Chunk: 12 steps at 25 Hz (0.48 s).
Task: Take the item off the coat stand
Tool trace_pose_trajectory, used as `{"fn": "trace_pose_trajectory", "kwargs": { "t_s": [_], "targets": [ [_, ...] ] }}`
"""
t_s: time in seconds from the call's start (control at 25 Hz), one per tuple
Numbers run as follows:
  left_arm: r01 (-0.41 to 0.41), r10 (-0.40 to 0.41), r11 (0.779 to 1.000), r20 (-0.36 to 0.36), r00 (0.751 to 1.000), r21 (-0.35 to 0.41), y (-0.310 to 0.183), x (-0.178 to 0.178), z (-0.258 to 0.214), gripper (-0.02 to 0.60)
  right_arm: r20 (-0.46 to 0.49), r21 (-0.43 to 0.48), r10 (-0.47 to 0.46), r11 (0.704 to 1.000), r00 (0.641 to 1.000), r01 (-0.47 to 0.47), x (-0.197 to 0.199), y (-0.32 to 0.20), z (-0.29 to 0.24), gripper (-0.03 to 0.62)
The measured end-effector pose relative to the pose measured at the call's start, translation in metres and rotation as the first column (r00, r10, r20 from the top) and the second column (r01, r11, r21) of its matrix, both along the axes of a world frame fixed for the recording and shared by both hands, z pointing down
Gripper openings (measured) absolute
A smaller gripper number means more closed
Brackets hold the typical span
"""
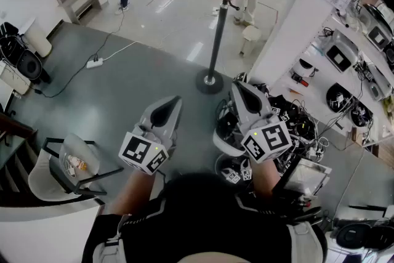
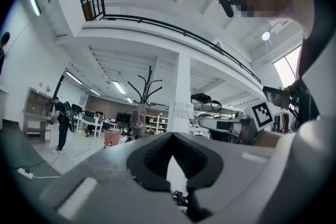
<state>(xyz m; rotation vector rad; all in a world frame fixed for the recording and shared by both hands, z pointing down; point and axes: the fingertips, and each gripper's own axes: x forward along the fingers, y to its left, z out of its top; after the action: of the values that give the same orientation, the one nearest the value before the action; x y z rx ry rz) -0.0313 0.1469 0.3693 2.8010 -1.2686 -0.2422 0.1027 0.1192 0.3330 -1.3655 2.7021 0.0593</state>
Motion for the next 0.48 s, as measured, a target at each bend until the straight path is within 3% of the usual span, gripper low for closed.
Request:
{"fn": "trace_pose_trajectory", "kwargs": {
  "t_s": [0.48],
  "targets": [
    [-0.015, 0.015, 1.000, 0.008, 1.000, 0.009, -0.0009, -0.0091, 0.0001, 0.015, 0.012, 0.007, 0.015, 1.000, 1.000, -0.015, -0.0078, -0.0009, -0.0029, 0.008]
  ]
}}
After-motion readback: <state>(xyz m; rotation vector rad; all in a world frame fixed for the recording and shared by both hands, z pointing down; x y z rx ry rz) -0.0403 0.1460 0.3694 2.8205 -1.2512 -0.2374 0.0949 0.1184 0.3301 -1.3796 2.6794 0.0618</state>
